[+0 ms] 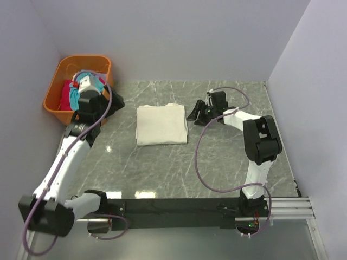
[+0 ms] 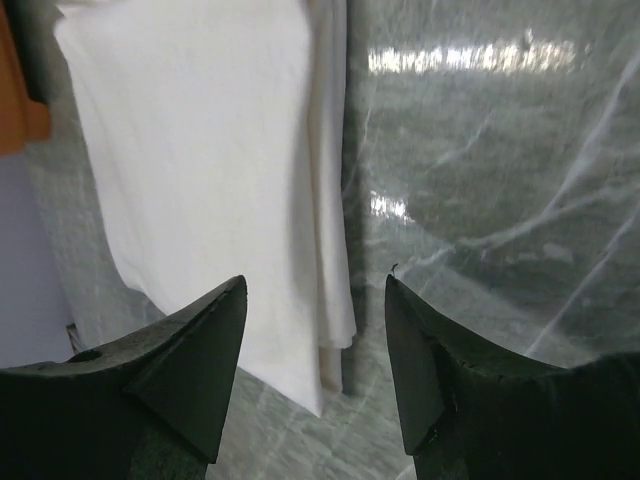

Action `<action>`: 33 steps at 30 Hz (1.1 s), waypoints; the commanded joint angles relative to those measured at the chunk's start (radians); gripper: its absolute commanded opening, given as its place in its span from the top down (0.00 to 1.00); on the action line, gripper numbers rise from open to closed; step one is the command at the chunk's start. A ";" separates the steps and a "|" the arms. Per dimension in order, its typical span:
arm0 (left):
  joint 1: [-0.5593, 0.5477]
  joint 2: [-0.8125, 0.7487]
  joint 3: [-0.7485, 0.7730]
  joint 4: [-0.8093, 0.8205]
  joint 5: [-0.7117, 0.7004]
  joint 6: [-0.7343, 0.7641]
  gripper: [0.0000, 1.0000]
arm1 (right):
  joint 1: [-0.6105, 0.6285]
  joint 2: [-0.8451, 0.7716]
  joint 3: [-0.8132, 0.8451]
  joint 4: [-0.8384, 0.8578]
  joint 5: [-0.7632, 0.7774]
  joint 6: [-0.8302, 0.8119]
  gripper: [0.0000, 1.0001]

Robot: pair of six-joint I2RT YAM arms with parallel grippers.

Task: Fold and stack the t-shirts
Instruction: Fold the tshirt

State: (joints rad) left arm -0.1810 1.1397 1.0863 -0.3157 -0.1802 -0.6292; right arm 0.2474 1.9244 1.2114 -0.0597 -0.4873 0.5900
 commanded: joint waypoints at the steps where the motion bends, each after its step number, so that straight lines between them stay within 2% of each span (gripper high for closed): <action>1: 0.002 -0.146 -0.106 -0.074 -0.149 0.095 0.01 | 0.030 -0.015 0.002 -0.052 0.055 -0.041 0.36; 7: 0.002 -0.363 -0.290 -0.016 -0.188 0.115 0.01 | 0.078 0.056 0.045 -0.071 0.079 -0.038 0.35; 13: 0.002 -0.367 -0.348 -0.005 -0.150 0.111 0.02 | 0.116 0.120 0.083 -0.086 0.092 -0.038 0.37; 16: 0.002 -0.336 -0.327 -0.014 -0.154 0.118 0.03 | 0.133 0.142 0.105 -0.098 0.095 -0.044 0.50; 17: 0.002 -0.331 -0.324 -0.014 -0.154 0.120 0.03 | 0.141 0.151 0.120 -0.120 0.096 -0.059 0.59; 19: 0.002 -0.327 -0.325 -0.011 -0.148 0.121 0.04 | 0.159 0.157 0.137 -0.138 0.095 -0.082 0.69; 20: 0.003 -0.327 -0.325 -0.011 -0.145 0.121 0.04 | 0.164 0.154 0.139 -0.153 0.090 -0.090 0.77; 23: 0.002 -0.339 -0.333 -0.008 -0.143 0.126 0.04 | 0.194 0.130 0.134 -0.195 0.056 -0.125 0.94; 25: 0.002 -0.342 -0.338 -0.010 -0.127 0.125 0.04 | 0.213 0.108 0.120 -0.230 0.050 -0.156 1.00; 33: -0.006 -0.284 -0.332 -0.052 0.077 0.094 0.05 | 0.237 -0.119 -0.068 -0.342 0.000 -0.222 1.00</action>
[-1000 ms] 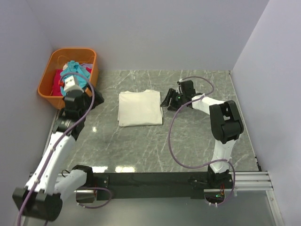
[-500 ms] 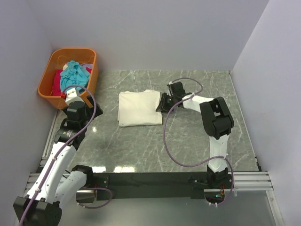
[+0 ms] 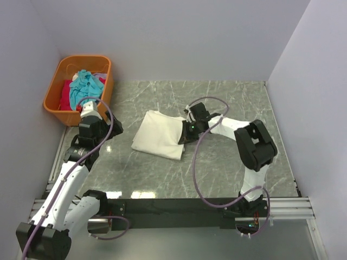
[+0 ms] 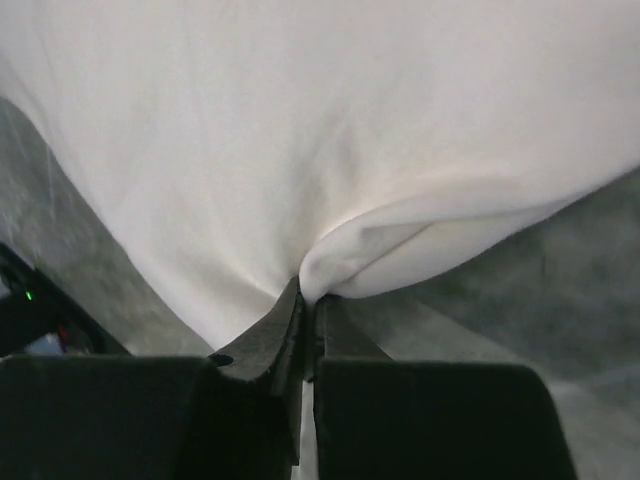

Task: Fold and stack the t-shirts
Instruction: Fold the tshirt, then neatly place the folded tshirt to the corner

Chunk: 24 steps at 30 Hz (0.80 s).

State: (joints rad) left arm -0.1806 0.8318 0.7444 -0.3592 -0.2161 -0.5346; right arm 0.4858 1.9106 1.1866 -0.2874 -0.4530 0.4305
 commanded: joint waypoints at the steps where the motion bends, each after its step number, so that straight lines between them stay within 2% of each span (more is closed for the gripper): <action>1: -0.011 0.030 0.007 -0.015 0.132 -0.007 0.05 | -0.003 -0.119 -0.068 -0.136 -0.036 -0.085 1.00; 6: -0.069 0.099 -0.016 -0.040 0.233 -0.074 0.03 | -0.009 -0.208 -0.166 -0.177 -0.012 -0.107 1.00; 13: -0.198 0.185 -0.037 -0.029 0.225 -0.174 0.04 | -0.072 -0.242 -0.246 -0.128 0.054 -0.075 1.00; 16: -0.207 0.176 -0.014 -0.035 0.219 -0.182 0.04 | -0.122 -0.222 -0.223 -0.145 0.132 -0.091 1.00; 20: -0.206 0.174 0.044 -0.057 0.144 -0.136 0.03 | -0.187 -0.168 -0.162 -0.186 0.220 -0.113 1.00; 23: -0.204 0.202 0.117 -0.095 0.077 -0.079 0.03 | -0.231 -0.110 -0.076 -0.255 0.324 -0.145 1.00; 24: -0.201 0.214 0.134 -0.107 0.060 -0.062 0.02 | -0.249 -0.098 -0.052 -0.272 0.409 -0.168 1.00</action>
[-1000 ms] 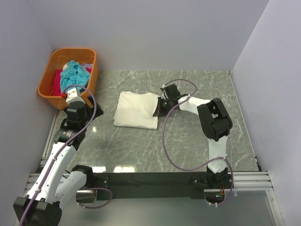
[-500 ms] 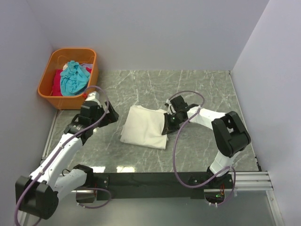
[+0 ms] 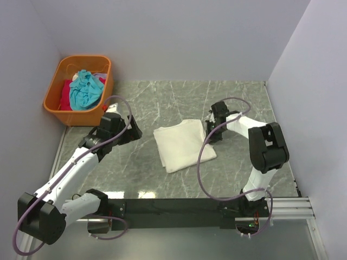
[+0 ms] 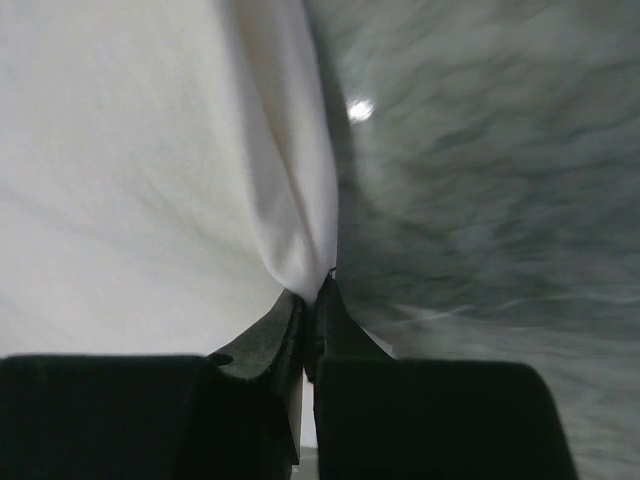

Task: Fold and stack the t-shirts
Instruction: Neatly place the folded tshirt to the corner

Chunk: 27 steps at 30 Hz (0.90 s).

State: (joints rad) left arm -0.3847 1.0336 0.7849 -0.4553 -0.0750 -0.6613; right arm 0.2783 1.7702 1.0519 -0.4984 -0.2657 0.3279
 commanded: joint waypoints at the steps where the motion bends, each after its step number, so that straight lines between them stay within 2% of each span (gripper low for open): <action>1: 0.006 0.017 0.124 -0.014 -0.094 0.081 0.02 | -0.053 0.072 0.133 -0.077 0.262 -0.079 1.00; 4: 0.032 0.022 0.157 -0.003 -0.126 0.133 0.02 | -0.109 0.115 0.224 -0.138 0.439 -0.116 1.00; 9: 0.090 -0.001 0.111 0.076 -0.083 0.163 0.02 | -0.235 0.126 0.281 -0.132 0.554 -0.110 0.99; 12: 0.128 -0.010 0.059 0.104 -0.011 0.155 0.02 | -0.309 0.132 0.322 -0.127 0.603 -0.081 0.86; 13: 0.135 -0.012 0.062 0.096 -0.005 0.154 0.02 | -0.323 0.124 0.326 -0.127 0.611 -0.069 0.72; 15: 0.138 -0.026 0.059 0.096 -0.006 0.157 0.02 | -0.364 0.076 0.316 -0.126 0.596 -0.012 0.57; 17: 0.138 -0.047 0.056 0.098 -0.003 0.161 0.02 | -0.383 0.016 0.284 -0.108 0.516 0.035 0.50; 19: 0.139 -0.063 0.050 0.098 -0.008 0.161 0.02 | -0.383 -0.108 0.181 -0.065 0.423 0.144 0.43; 20: 0.139 -0.069 0.048 0.096 -0.015 0.161 0.02 | -0.383 -0.153 0.133 0.001 0.372 0.189 0.41; 21: 0.141 -0.084 0.045 0.093 -0.023 0.163 0.02 | -0.383 -0.204 0.012 0.048 0.270 0.291 0.41; 23: 0.144 -0.093 0.043 0.092 -0.037 0.161 0.02 | -0.383 -0.357 -0.119 0.209 0.159 0.400 0.35; 24: 0.144 -0.101 0.042 0.093 -0.034 0.160 0.02 | -0.380 -0.400 -0.230 0.253 0.131 0.522 0.33; 27: 0.145 -0.113 0.033 0.099 -0.022 0.155 0.03 | -0.361 -0.558 -0.415 0.405 0.138 0.756 0.27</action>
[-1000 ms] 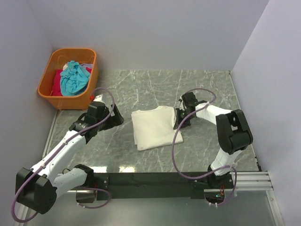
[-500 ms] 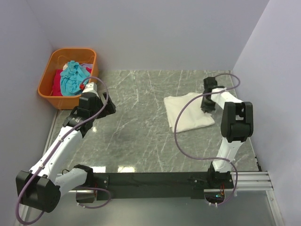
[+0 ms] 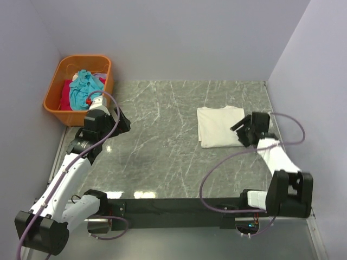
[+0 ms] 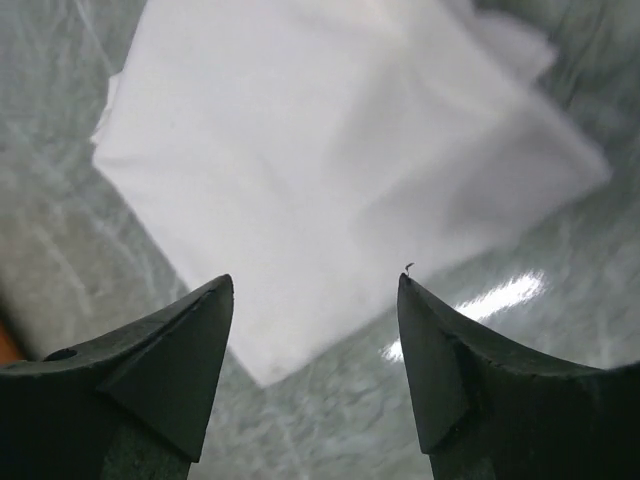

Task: Fold and stack the t-shirts
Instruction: Neatly place the folded tshirt to the corner

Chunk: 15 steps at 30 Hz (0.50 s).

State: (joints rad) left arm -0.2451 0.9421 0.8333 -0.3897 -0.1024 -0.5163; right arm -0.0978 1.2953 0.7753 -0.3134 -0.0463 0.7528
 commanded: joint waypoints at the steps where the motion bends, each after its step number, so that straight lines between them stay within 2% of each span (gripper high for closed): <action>1: 0.006 -0.023 -0.017 0.035 0.007 0.010 0.03 | 0.020 -0.103 -0.168 0.238 -0.069 0.373 0.26; 7: 0.007 -0.035 -0.019 0.026 -0.028 0.010 0.03 | 0.064 -0.131 -0.226 0.234 0.031 0.511 0.26; 15: 0.007 -0.051 -0.028 0.031 -0.031 0.007 0.03 | 0.093 -0.005 -0.271 0.304 0.028 0.594 0.26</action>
State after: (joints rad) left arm -0.2424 0.9142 0.8169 -0.3851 -0.1211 -0.5167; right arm -0.0193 1.2392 0.5175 -0.0612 -0.0460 1.2797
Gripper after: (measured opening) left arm 0.969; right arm 0.742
